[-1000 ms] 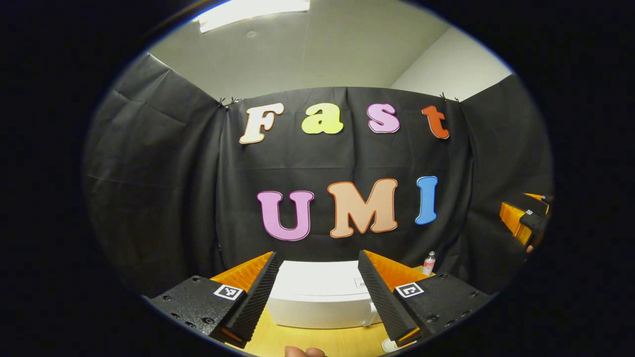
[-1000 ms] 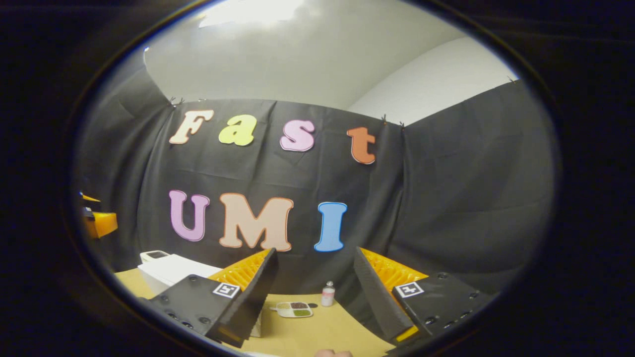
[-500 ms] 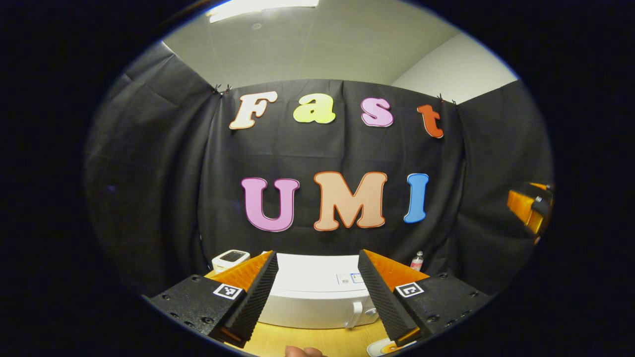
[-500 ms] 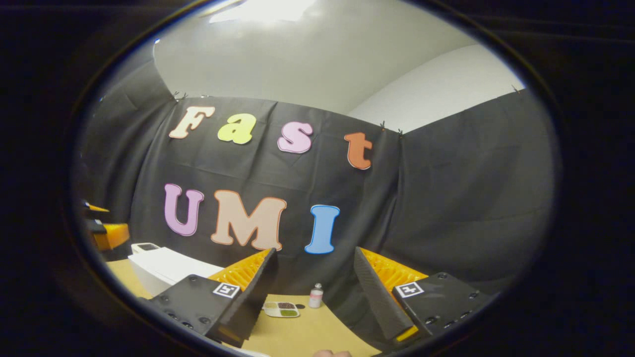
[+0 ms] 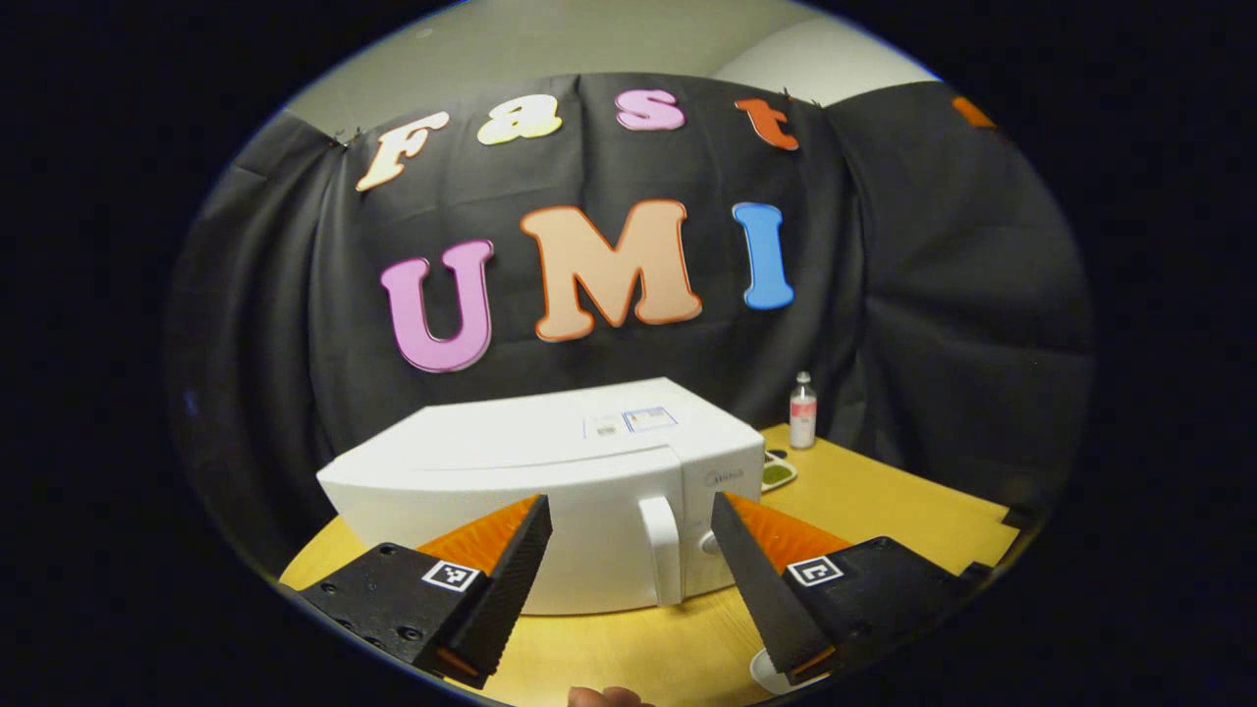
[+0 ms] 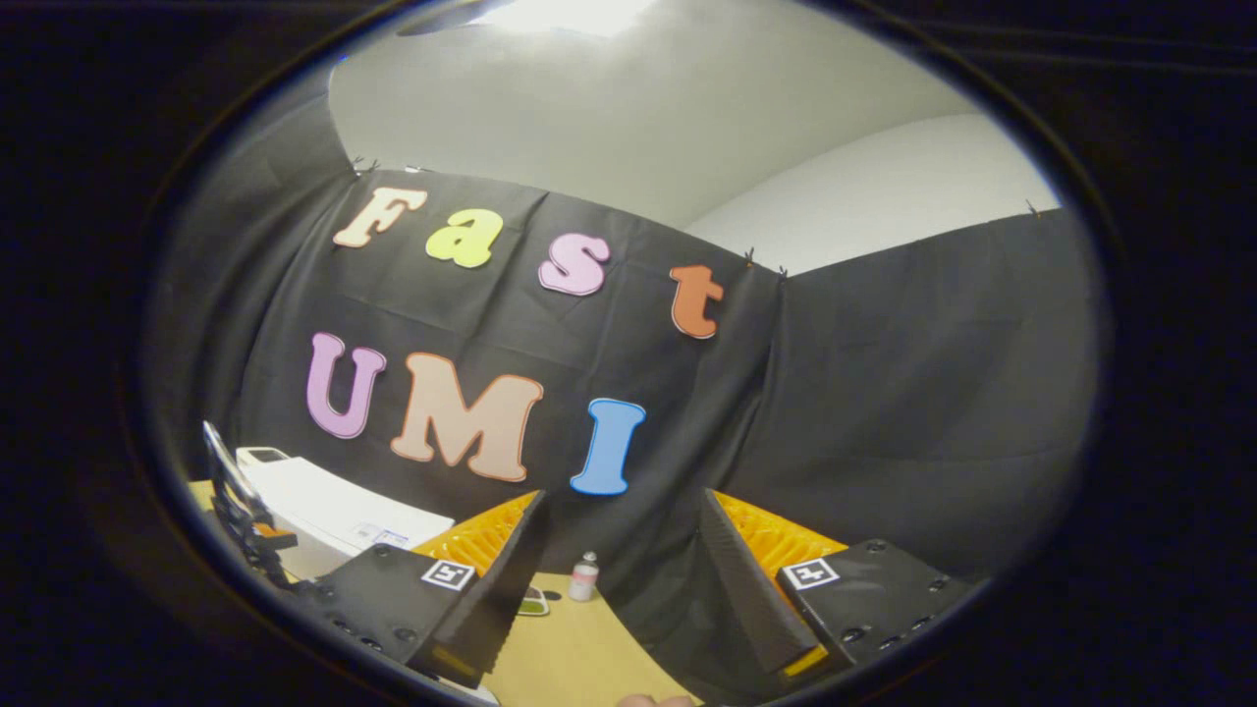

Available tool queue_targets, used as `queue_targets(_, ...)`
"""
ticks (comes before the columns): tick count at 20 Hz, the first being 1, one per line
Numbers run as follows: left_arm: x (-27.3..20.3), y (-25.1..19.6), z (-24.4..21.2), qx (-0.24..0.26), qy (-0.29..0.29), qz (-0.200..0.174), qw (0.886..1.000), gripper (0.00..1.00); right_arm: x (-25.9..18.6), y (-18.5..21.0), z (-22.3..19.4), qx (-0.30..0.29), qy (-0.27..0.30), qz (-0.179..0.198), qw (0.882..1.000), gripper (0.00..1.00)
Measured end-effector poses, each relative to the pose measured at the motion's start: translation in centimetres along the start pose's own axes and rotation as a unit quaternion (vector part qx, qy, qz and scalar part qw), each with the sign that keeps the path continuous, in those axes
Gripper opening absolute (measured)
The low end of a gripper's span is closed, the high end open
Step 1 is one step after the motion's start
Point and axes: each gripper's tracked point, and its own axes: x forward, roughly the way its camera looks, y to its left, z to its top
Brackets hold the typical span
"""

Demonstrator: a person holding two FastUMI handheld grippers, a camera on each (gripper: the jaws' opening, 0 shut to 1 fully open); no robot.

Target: Open the microwave oven with the left hand, put the food in, and close the microwave oven.

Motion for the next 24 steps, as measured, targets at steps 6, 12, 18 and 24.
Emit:
queue_targets(6, 4.6, -1.7, -5.4, -0.010, 0.067, 0.003, 0.998, 0.98, -1.3, -2.5, 0.4, -0.027, 0.000, -0.017, 0.999, 0.96)
queue_targets(12, 6.4, -1.8, -8.9, -0.031, 0.127, 0.014, 0.991, 0.81, -1.5, -4.4, 0.7, -0.029, -0.005, -0.033, 0.999, 0.97)
queue_targets(18, 6.1, -1.7, -9.4, -0.048, 0.141, 0.010, 0.989, 0.20, -1.4, -4.8, 0.9, -0.021, -0.012, -0.033, 0.999, 0.97)
queue_targets(24, 6.2, -1.8, -9.6, -0.045, 0.145, 0.002, 0.988, 0.13, -1.6, -4.4, -0.1, -0.004, 0.002, -0.025, 1.000, 0.97)
